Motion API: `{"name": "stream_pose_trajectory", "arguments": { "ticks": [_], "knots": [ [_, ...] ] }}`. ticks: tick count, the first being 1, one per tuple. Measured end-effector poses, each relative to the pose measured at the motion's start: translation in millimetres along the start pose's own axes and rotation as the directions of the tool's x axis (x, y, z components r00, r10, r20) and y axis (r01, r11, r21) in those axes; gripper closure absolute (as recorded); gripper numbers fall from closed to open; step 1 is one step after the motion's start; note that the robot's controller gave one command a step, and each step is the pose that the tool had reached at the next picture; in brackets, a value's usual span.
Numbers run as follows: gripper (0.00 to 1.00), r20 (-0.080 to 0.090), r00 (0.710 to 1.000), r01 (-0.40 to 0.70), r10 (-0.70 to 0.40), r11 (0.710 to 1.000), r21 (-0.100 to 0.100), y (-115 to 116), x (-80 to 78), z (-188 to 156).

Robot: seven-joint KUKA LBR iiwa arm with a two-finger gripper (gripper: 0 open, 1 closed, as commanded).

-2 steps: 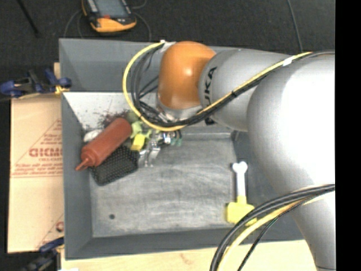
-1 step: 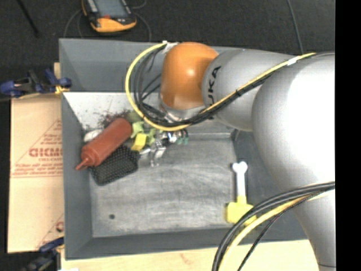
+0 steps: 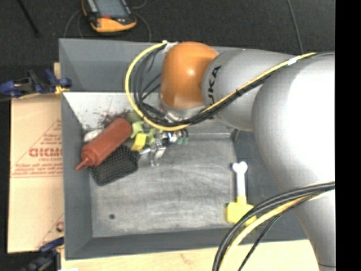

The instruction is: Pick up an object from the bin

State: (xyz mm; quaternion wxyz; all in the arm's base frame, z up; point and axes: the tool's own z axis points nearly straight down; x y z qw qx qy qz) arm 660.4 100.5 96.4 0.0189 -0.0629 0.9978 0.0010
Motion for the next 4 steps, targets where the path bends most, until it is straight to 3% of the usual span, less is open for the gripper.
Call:
{"name": "stream_pose_trajectory", "arguments": {
  "ticks": [1,2,3,4],
  "knots": [
    [0.00,-0.008,0.997,0.075,-0.075,0.997,0.003,-4.9,21.4,-2.3],
    [0.00,-0.024,0.945,0.325,-0.325,0.946,-0.004,2.4,19.3,9.9],
    [0.00,-0.029,0.991,0.133,-0.133,0.991,-0.006,5.4,15.1,16.4],
    [1.00,-0.026,0.884,0.467,-0.467,0.884,-0.008,33.9,3.5,22.1]
  ]
}}
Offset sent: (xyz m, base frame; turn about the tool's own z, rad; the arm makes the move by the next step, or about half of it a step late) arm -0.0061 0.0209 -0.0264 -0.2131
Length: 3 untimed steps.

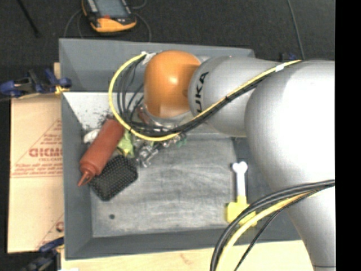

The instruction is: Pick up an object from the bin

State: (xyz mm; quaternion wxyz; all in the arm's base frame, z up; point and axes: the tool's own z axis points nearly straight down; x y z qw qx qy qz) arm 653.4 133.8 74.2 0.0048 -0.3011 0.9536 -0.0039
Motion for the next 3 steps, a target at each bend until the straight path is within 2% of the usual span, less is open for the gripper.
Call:
{"name": "stream_pose_trajectory", "arguments": {
  "ticks": [1,2,3],
  "knots": [
    [0.00,-0.002,1.000,-0.004,0.004,1.000,-0.007,2.6,0.3,1.6],
    [0.00,-0.001,1.000,-0.005,0.005,1.000,-0.008,2.9,0.2,1.6],
    [0.00,-0.002,0.982,0.188,-0.188,0.982,-0.008,3.9,12.1,-3.7]
  ]
}}
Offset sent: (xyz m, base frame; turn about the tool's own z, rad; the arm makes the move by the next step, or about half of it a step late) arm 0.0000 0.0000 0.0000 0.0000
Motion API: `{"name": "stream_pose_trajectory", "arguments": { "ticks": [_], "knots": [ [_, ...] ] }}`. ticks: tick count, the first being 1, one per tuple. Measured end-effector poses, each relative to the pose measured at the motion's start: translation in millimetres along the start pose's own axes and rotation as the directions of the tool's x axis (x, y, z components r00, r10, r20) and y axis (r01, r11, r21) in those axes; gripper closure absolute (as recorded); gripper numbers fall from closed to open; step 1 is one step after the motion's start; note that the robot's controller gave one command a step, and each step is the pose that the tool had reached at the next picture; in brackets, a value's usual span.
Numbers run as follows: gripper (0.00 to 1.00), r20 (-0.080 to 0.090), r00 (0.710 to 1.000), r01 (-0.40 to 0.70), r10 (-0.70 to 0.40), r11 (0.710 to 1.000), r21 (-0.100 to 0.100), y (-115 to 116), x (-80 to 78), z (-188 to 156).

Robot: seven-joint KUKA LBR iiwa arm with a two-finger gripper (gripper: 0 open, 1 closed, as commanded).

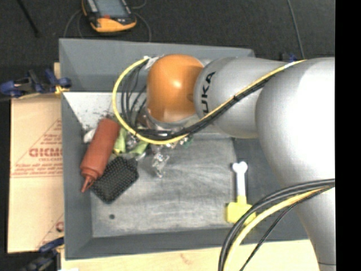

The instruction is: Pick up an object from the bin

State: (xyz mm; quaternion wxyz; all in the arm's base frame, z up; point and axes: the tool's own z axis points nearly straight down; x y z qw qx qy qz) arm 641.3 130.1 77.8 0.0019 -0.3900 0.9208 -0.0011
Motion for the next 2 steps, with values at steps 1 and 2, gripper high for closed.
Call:
{"name": "stream_pose_trajectory", "arguments": {
  "ticks": [1,2],
  "knots": [
    [0.00,0.000,0.981,0.196,-0.196,0.981,0.002,5.7,-7.8,1.1],
    [0.00,0.003,0.931,0.365,-0.365,0.931,0.005,43.9,-1.8,3.4]
  ]
}}
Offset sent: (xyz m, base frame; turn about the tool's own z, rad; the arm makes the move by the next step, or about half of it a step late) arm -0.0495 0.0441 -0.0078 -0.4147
